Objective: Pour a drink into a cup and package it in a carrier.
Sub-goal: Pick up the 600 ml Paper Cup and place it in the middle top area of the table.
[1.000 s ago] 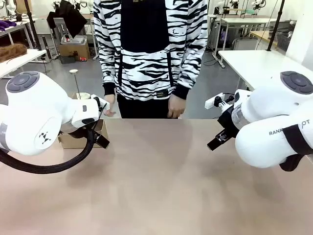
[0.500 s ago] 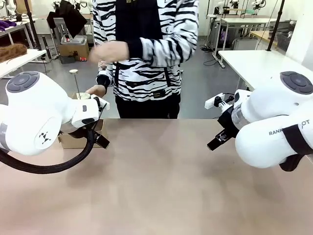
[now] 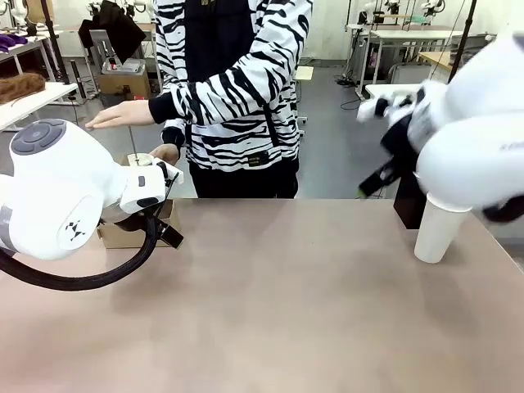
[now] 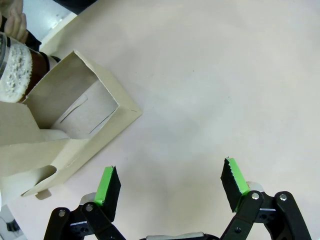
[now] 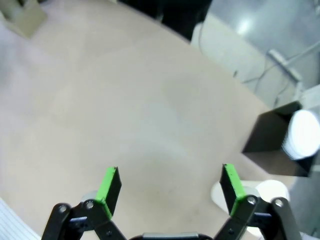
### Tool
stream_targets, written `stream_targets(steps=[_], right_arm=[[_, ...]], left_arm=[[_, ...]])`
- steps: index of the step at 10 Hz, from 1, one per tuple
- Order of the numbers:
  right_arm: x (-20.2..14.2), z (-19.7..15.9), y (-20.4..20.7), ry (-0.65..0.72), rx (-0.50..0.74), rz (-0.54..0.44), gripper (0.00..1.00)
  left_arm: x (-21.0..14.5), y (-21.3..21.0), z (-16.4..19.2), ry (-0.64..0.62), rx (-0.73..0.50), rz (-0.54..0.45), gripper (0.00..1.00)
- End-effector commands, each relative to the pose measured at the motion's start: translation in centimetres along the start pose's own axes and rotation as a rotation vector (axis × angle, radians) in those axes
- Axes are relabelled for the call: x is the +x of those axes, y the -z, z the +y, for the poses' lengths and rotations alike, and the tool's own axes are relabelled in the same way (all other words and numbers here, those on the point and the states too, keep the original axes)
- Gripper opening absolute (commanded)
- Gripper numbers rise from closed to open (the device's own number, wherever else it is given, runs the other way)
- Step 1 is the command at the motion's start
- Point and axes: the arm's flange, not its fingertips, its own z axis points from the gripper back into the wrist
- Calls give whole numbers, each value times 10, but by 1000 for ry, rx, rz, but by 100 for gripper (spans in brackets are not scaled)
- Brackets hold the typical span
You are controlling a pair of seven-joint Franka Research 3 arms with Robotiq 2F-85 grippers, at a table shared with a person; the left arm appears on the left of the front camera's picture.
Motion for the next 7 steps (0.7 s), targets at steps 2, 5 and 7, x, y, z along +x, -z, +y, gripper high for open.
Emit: stream_targets(steps=[2,5,7], right_arm=[[-21,-86,-73,-29,194,-70,100],[-99,-173,-92,-112,390,-221,100],[-114,-183,-65,-20,362,-222,100]], left_arm=[[0,0,0,0,0,0,100],[0,0,0,0,0,0,100],[0,0,0,0,0,0,100]])
